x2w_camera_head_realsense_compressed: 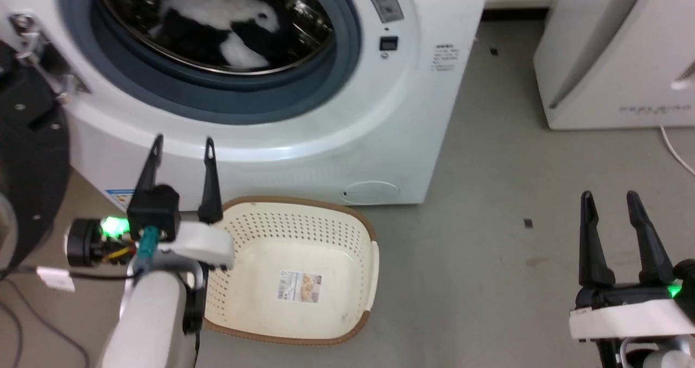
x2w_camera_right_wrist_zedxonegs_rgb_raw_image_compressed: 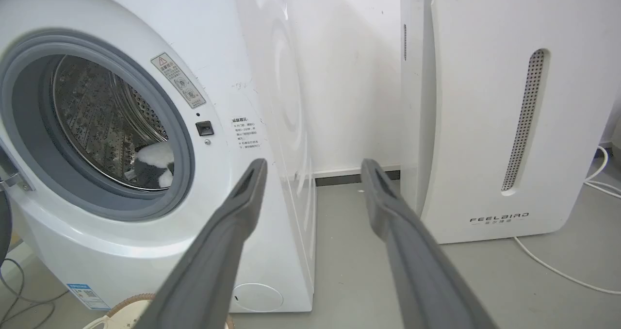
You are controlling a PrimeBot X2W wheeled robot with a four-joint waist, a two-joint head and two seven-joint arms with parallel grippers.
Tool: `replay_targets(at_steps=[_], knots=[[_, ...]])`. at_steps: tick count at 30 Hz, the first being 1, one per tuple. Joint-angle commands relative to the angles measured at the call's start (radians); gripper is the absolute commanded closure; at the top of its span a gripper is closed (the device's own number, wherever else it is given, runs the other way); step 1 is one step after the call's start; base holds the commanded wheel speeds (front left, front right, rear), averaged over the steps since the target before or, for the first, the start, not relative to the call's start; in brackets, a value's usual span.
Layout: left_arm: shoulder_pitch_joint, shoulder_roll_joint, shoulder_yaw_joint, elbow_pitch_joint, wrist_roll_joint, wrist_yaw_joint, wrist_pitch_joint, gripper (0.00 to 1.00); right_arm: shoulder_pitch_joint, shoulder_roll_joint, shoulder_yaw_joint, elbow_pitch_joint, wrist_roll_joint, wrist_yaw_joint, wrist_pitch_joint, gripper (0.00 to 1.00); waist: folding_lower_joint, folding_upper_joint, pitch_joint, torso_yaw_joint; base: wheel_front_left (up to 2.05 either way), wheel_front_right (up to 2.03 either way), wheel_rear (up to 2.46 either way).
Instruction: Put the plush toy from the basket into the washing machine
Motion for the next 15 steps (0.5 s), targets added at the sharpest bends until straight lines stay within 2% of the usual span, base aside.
replay_targets(at_steps=[1,10,14,15], knots=[[0.025,-0.004,-0.001,-0.013,0.007,-0.004,0.002,0.0,0.018,0.0,-0.002,0.002,-0.009,-0.001,-0.004,0.0,0.0001,0.0,-0.026,0.024,0.0,0.0,0.0],[0.19,-0.032,0.012,-0.104,0.016,-0.018,0.002,0.0,0.079,0.0,-0.014,0.024,-0.03,-0.001,-0.004,0.0,0.0001,0.0,-0.098,0.073,0.0,0.0,0.0],[0.256,-0.048,0.017,-0.142,0.026,-0.011,0.002,0.0,0.098,0.0,-0.015,0.031,-0.034,-0.001,-0.004,0.0,0.0001,0.0,-0.125,0.087,0.0,0.0,0.0],[0.297,-0.059,0.023,-0.159,0.036,0.006,0.002,0.0,0.116,0.0,-0.011,0.038,-0.033,-0.001,-0.004,0.0,0.0001,0.0,-0.143,0.098,0.0,0.0,0.0]])
